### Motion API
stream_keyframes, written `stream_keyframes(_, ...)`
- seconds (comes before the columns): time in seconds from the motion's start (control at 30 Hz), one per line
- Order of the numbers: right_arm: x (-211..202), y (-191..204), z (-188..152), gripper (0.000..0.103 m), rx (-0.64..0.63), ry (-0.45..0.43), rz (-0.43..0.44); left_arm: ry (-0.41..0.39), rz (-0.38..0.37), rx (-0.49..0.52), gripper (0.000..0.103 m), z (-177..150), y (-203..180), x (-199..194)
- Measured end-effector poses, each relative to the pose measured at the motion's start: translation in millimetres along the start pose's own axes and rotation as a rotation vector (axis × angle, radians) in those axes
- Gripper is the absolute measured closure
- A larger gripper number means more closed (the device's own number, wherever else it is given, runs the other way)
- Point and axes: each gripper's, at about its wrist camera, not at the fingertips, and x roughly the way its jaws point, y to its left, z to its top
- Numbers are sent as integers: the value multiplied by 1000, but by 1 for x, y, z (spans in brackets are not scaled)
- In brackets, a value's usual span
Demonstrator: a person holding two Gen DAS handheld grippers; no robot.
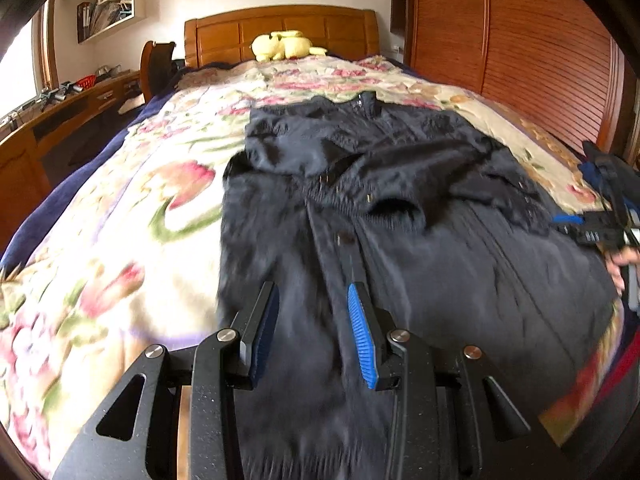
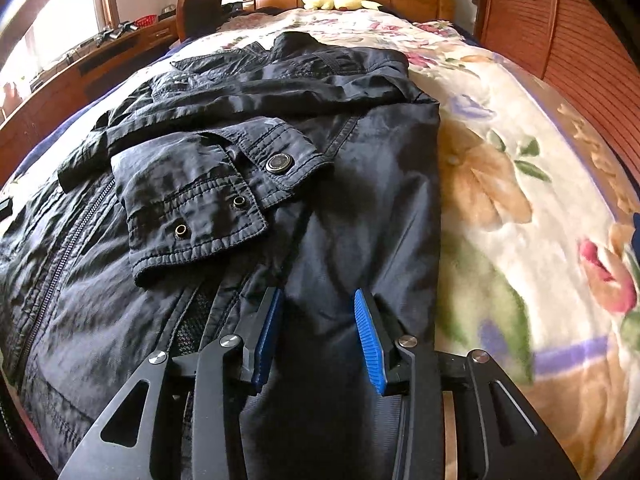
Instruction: Fold large clothes
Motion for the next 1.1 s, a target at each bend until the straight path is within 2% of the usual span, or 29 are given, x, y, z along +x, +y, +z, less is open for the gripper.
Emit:
stream_keyframes(0.3, 0, -3, -1, 64, 16, -4, 12, 65, 25, -52, 63, -32, 31, -36)
stream_keyframes(0.53, 1, -3, -1, 64, 32, -6, 20, 131, 9, -75, 62, -50, 37, -28)
stream_keyframes(1.1, 0, -2, -1, 64, 23, -5, 6, 129, 19, -48, 59, -56, 31, -21)
